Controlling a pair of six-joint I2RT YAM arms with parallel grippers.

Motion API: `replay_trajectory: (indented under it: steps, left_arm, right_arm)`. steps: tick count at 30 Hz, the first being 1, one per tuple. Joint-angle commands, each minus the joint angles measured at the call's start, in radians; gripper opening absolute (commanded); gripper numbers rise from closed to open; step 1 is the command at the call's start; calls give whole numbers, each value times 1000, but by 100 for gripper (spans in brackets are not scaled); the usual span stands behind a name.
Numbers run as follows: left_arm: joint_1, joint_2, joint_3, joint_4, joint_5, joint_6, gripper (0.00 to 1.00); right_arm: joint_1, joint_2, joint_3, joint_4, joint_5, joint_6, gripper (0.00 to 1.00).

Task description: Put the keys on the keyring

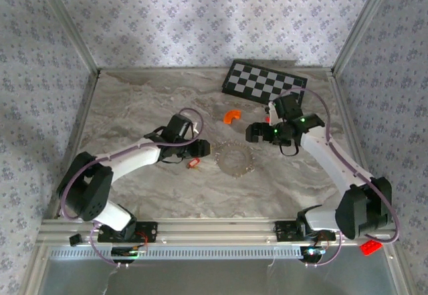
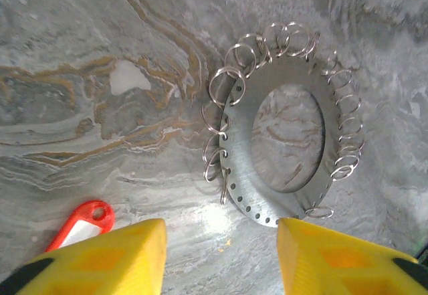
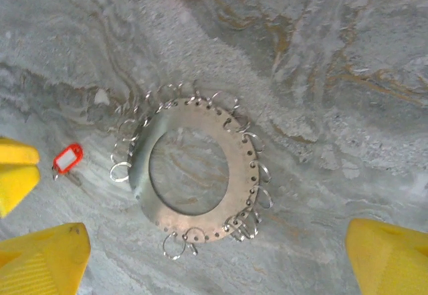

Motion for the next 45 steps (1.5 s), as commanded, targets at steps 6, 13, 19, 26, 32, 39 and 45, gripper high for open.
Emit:
replay_trajectory:
  steps: [6,13,19,26,32,39,45]
  left_arm:
    - [0,137,108,2,54,-46,35]
    - [-5,185,138,6,-23,-107,36]
    - [-19,209,144,13,-81,-165,38]
    - [-51,251,177,11,-103,-207,36]
    - [-60,259,156,44,-136,-258,33]
    - [-70,289,164,67,-140,-279,31]
    - [-75,309,155,98,-136,-300,29]
  right_arm:
    - [-4,36,0,50,-2,8,100]
    - [29,-10,-54,69,3,29,100]
    - [36,-56,-67,44,42,16,100]
    - [29,-87,-102,59,49,18,100]
    - [21,-81,-118,89,35,13,100]
    - [10,-96,-128,82,30,2,100]
    - [-1,-109,-144,111,20,-1,100]
